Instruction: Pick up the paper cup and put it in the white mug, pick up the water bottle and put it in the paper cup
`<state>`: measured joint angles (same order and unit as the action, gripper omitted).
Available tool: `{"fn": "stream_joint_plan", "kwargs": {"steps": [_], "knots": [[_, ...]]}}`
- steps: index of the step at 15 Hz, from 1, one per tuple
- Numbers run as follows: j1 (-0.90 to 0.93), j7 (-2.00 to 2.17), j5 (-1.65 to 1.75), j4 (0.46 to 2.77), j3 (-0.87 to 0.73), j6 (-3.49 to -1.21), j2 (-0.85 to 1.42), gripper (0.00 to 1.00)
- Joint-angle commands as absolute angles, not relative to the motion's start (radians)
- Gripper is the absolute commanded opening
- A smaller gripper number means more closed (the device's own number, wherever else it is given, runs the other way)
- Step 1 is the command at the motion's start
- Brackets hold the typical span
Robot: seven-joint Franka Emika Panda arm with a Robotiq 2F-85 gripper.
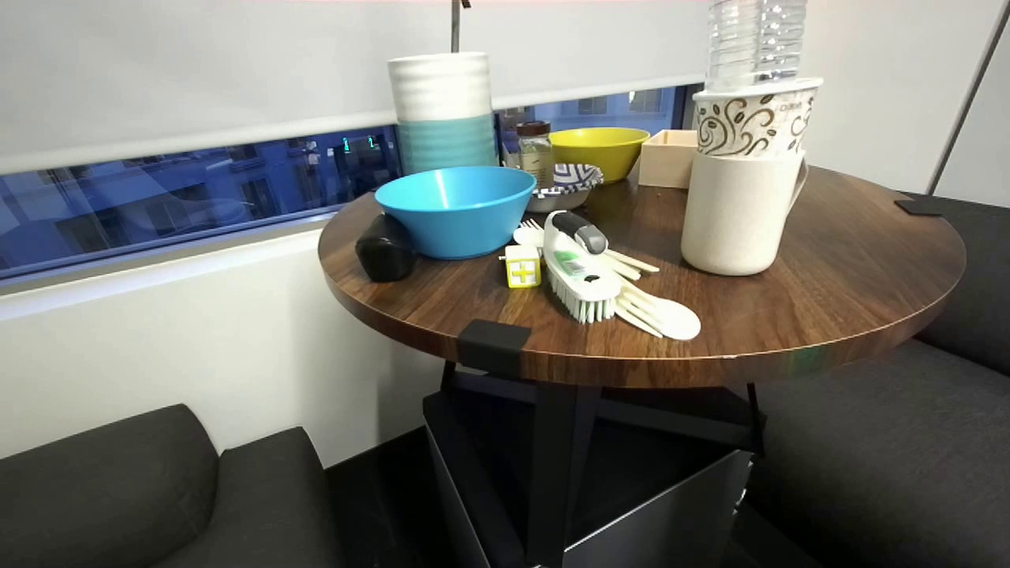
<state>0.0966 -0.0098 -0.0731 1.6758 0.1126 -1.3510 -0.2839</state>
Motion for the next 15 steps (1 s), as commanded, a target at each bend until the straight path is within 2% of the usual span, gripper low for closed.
{"fn": "stream_joint_plan", "kwargs": {"steps": [1,10,11,12,14,15], "knots": [[0.101,-0.026,-0.087,1.672,0.106,-1.33,-0.284,0.08],[0.105,-0.037,-0.095,1.715,0.108,-1.338,-0.286,0.08],[0.105,-0.039,-0.096,1.718,0.108,-1.338,-0.286,0.17],[0.104,-0.039,-0.097,1.72,0.107,-1.339,-0.286,0.34],[0.104,-0.039,-0.1,1.723,0.106,-1.34,-0.285,0.33],[0.103,-0.039,-0.102,1.721,0.105,-1.34,-0.285,0.43]]}}
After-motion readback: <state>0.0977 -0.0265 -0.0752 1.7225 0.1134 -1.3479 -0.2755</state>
